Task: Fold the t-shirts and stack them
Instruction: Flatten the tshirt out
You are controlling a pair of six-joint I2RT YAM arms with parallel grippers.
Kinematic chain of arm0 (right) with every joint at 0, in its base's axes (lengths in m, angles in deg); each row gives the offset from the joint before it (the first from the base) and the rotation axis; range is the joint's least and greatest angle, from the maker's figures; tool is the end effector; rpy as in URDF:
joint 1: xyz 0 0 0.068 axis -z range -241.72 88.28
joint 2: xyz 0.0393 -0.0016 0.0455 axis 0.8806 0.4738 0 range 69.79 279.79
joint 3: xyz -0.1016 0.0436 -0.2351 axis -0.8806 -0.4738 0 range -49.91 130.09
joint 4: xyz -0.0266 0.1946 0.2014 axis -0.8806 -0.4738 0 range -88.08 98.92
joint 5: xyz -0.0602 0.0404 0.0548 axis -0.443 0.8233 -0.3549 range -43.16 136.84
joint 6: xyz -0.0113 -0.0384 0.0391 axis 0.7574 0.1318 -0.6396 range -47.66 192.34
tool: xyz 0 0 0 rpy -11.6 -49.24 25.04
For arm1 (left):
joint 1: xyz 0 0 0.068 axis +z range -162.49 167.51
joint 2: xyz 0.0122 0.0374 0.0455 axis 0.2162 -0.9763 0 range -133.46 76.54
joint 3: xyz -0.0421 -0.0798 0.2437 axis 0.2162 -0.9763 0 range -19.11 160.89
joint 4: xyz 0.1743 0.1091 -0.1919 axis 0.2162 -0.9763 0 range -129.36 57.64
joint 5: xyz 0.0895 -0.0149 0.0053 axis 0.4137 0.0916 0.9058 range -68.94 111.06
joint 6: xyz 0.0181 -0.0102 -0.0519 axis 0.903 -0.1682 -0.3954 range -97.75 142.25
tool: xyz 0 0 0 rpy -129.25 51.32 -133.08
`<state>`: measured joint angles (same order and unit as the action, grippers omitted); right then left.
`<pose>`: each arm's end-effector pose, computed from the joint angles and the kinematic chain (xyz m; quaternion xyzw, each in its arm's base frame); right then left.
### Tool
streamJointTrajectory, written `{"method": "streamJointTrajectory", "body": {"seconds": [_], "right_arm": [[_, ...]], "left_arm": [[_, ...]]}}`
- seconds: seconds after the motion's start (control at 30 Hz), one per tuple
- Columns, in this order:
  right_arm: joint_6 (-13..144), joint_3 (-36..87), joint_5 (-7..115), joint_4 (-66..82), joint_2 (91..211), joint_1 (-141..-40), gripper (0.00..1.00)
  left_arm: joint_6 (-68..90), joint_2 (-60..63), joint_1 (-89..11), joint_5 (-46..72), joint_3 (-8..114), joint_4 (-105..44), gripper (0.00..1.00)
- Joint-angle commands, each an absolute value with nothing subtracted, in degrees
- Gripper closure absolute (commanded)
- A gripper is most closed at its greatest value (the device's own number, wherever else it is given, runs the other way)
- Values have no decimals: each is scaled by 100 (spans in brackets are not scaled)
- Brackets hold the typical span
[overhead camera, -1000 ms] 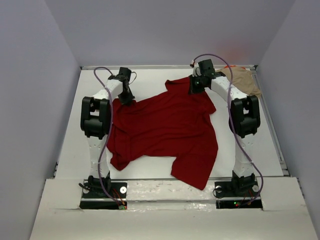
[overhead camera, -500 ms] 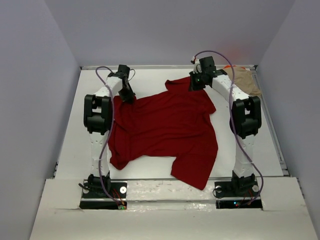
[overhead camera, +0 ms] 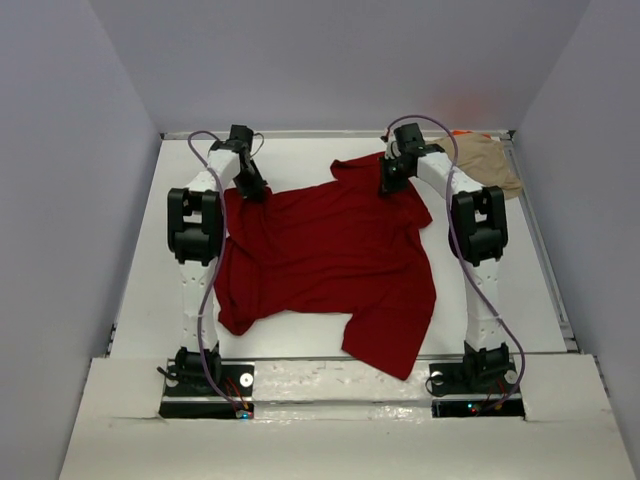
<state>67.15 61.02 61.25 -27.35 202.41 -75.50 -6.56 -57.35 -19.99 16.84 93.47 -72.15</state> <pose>0.5010 0.1328 0.1609 -0.1059 0.9483 0.1640 0.2503 0.5129 -0.0704 0.1549 -0.1699 0.9527 -0.1116 0.2258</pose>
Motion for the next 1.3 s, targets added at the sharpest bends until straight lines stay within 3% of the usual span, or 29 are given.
{"method": "streamJointTrajectory", "body": {"seconds": [0.0,0.33,0.97,1.27], "right_arm": [[6689,6881,6275,-3105,20646,-7438,100],[6698,7462,6590,-3238,21164,-7279,100],[6628,9755,7021,-3300,22518,-6884,100],[6627,10134,7584,-2861,22659,-6603,100]], "left_arm": [[-561,-6021,-1776,1562,9541,-7402,100],[-622,-6364,-1618,1166,10102,-7454,100],[-359,-7252,-1478,1360,12106,-7350,100],[-446,-7569,-1328,833,12520,-6919,94]]}}
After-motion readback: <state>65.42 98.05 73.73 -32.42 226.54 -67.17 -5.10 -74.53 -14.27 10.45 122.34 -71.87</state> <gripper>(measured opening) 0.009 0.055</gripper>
